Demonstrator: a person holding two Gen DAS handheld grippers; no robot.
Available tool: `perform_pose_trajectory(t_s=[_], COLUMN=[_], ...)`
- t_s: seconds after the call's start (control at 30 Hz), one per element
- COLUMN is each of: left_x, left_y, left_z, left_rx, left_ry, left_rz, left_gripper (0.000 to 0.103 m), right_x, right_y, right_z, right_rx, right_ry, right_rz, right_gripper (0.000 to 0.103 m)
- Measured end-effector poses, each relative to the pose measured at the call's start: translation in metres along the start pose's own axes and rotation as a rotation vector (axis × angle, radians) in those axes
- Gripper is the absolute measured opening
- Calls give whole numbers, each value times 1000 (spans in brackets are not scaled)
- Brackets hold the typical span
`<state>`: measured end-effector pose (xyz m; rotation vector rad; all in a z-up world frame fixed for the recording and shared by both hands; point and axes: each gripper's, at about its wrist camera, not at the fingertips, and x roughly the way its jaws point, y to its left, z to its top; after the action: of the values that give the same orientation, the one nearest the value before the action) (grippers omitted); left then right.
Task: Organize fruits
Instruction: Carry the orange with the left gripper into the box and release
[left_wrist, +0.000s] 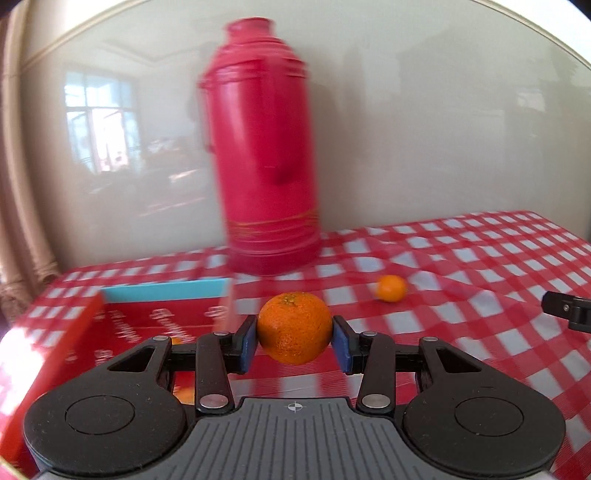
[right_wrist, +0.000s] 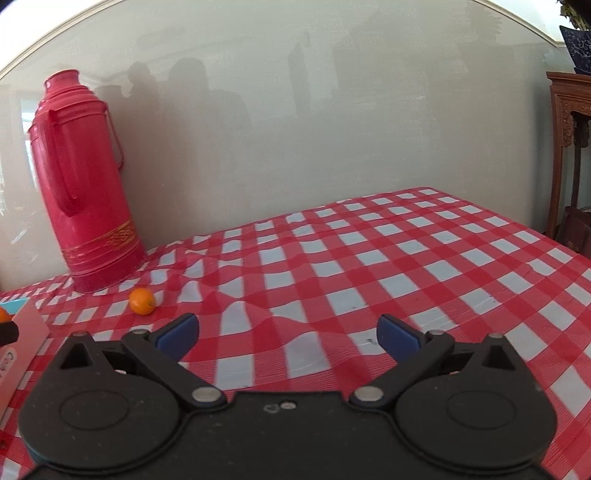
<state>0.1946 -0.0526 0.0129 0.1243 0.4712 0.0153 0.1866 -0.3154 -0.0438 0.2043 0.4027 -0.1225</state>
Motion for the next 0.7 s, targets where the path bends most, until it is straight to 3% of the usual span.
perform_pose_trajectory(t_s=[0.37, 0.4, 0.43, 0.57, 0.7], left_x=[-3, -3, -5, -17, -18], left_y=[97, 103, 108, 122, 131], left_z=[-28, -32, -36, -38, -43], left_rx=[-92, -106, -127, -150, -164], left_ry=[68, 81, 71, 8, 25], left_rz=[142, 144, 152, 163, 166], left_gripper=[45, 71, 103, 103, 103], right_x=[-4, -4, -4, -5, -4], right_y=[66, 71, 76, 92, 102], right_z=[-12, -13, -15, -19, -23], right_rx=[-98, -111, -126, -179, -214], right_ry=[9, 9, 7, 2, 6], right_rz=[97, 102, 107, 125, 132], right_gripper=[97, 97, 97, 97, 97])
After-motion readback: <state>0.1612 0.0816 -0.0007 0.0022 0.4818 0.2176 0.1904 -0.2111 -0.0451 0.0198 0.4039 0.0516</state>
